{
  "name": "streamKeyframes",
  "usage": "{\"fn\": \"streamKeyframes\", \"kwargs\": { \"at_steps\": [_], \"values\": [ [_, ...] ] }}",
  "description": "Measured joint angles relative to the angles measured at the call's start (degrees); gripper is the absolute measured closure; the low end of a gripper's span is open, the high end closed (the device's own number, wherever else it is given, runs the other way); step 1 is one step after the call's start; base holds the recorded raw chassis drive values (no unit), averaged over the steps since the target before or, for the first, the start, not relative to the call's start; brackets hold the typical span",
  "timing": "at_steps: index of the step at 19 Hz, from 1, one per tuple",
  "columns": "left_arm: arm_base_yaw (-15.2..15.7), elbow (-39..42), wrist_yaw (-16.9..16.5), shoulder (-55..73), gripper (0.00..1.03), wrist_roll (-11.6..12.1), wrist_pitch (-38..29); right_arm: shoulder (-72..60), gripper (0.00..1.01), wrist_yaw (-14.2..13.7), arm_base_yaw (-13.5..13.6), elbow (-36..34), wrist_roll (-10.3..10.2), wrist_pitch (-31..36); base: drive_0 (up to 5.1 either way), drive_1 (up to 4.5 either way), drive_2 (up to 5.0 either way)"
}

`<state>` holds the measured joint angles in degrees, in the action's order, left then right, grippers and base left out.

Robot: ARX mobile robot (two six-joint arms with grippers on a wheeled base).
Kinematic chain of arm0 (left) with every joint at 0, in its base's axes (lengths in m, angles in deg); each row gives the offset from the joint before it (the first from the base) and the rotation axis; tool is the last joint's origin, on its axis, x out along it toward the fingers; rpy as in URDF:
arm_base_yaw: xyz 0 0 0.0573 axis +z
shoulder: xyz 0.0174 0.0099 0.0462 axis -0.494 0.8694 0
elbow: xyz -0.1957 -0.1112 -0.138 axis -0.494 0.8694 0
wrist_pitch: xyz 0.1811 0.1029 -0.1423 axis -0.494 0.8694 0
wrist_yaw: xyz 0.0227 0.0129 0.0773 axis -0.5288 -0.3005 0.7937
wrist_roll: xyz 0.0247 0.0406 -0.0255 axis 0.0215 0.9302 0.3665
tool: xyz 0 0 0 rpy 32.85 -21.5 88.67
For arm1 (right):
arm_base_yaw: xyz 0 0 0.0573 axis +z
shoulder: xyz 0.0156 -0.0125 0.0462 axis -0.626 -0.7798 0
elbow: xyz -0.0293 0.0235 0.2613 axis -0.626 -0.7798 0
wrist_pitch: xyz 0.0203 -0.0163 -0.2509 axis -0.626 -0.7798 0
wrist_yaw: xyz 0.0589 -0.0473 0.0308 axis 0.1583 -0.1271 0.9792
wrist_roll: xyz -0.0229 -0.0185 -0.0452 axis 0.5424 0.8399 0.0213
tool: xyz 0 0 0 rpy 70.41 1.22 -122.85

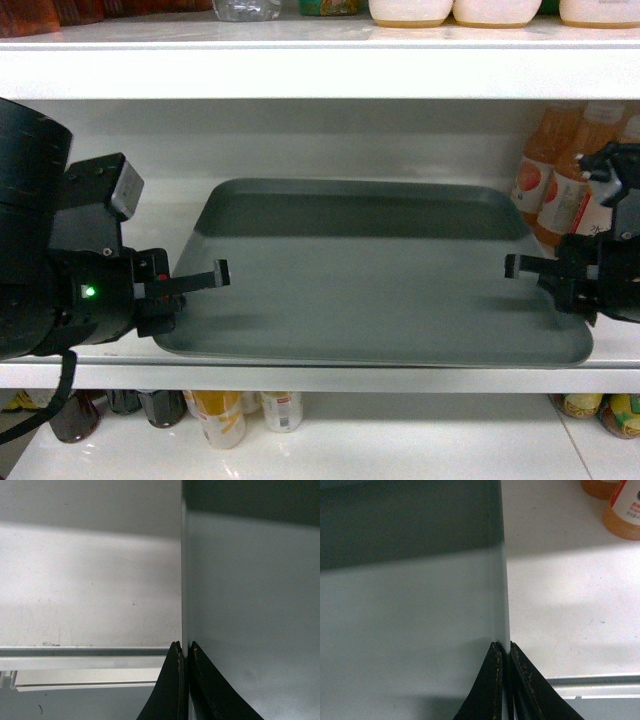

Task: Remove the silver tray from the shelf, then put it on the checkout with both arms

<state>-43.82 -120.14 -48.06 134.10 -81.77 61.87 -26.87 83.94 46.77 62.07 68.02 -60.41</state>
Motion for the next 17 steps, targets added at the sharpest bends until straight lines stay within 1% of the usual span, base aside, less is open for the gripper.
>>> {"fn": "streamKeyframes", "kwargs": {
  "at_steps": [1,2,17],
  "values": [
    [-0.42,2.12,0.04,-3.02,1.0,0.22,0.07,3.48,0.98,0.0,0.2,-2.71,-0.17,0.09,0.0,0.0,0.0],
    [-2.8,10.67,0.9,-13.27,1.0,0.9,0.79,16.94,0.99,-0.15,1.03,-14.1,-1.44,0.39,0.0,0.0,0.0],
    [-3.08,10.71,1.14,-13.6,1.0,1.4,0.52,16.92,0.99,0.07,1.01,-14.21,-1.66,0.55,0.0,0.0,0.0]
  ]
}}
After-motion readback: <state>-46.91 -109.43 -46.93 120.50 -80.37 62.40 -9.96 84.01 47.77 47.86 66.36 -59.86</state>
